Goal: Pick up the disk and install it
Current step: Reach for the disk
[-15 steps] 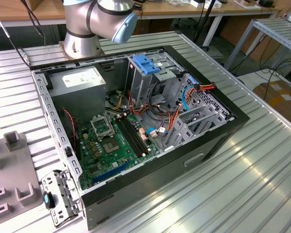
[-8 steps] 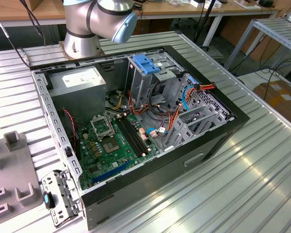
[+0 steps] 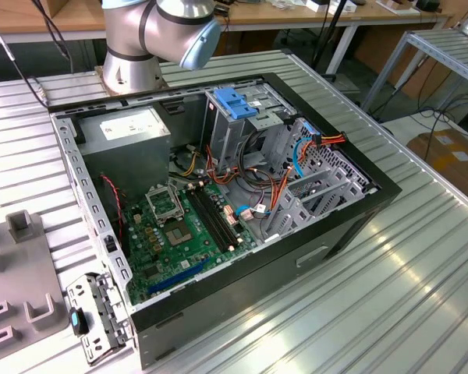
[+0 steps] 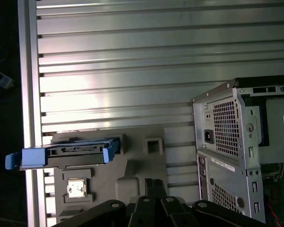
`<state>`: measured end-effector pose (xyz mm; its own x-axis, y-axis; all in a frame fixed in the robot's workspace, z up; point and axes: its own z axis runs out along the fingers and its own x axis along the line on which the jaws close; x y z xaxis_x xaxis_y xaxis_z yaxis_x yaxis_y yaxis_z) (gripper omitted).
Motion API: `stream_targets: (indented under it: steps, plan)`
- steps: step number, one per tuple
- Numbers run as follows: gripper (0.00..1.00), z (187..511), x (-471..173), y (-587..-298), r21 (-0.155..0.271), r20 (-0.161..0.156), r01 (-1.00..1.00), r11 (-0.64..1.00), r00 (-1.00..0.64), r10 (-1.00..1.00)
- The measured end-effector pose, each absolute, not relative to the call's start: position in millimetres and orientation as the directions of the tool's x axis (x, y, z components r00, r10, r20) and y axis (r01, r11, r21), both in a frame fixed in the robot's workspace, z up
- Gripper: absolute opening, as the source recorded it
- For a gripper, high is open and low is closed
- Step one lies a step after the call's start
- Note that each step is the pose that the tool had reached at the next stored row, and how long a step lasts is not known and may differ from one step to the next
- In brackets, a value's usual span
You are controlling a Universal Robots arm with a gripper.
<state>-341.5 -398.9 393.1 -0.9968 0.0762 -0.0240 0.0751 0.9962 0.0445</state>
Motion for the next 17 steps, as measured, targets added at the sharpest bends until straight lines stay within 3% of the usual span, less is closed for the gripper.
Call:
stream_targets:
  steps: [4,17]
  plan:
    - [0.11,393.0,-342.3,-398.9,0.044,0.0,0.076,0.996,-0.997,0.076]
    - [0.11,393.1,-342.3,-398.9,0.043,0.002,0.076,0.996,-0.997,0.076]
